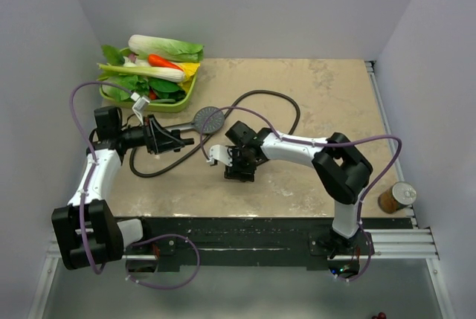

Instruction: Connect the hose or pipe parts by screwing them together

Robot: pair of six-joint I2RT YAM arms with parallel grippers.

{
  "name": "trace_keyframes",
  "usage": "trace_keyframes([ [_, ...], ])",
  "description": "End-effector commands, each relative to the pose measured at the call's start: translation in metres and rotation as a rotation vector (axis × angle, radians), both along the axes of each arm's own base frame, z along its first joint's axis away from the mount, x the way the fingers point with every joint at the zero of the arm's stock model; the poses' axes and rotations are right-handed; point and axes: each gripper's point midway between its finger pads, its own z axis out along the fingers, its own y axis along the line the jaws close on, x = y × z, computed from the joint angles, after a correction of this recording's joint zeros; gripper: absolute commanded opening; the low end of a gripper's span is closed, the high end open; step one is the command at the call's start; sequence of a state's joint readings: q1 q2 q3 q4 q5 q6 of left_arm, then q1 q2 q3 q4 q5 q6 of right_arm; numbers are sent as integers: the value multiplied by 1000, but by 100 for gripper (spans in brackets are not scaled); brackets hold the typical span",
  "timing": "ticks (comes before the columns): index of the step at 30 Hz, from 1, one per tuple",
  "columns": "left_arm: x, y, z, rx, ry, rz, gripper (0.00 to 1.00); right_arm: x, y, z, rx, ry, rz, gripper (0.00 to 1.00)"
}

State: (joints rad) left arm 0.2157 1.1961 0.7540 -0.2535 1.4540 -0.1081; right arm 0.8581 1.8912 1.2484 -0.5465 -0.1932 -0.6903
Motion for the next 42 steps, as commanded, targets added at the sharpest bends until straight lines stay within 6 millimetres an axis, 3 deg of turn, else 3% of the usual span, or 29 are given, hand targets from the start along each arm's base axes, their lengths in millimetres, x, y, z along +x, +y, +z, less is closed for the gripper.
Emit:
trace_keyframes([
  [1, -17, -3, 24, -92, -74, -123, 0, -23, 12, 10, 73, 35, 18, 67],
  [10, -14, -3, 16, -86, -54, -103, 0, -11, 35, 21, 145, -62, 46, 60],
  [13, -13, -2, 11, -76, -35, -87, 0, -10, 40, 16, 133, -49, 73, 54],
  [15, -5, 0, 7, -30, -115, -79, 0, -8, 41, 12, 129, -54, 84, 52],
  [16, -14, -1, 3, -27, -15, -73, 0, -9, 41, 11, 130, -52, 90, 50],
  [17, -7, 1, 5, 24, -158, -85, 0, -9, 41, 10, 130, -52, 93, 49],
  [22, -9, 4, -17, 39, -4, -106, 0, -8, 45, 6, 147, -51, 94, 46],
  [28, -18, 0, -3, 62, -96, -117, 0, -9, 51, 7, 172, -52, 101, 44],
  [35, -22, -2, 0, 69, -96, -121, 0, -16, 55, 5, 177, -19, 116, 31],
  [40, -22, -2, 1, 69, -101, -121, 0, -26, 63, 0, 166, -15, 137, 35],
  [42, -22, -2, 1, 69, -101, -120, 0, -29, 63, -2, 152, -19, 133, 44],
])
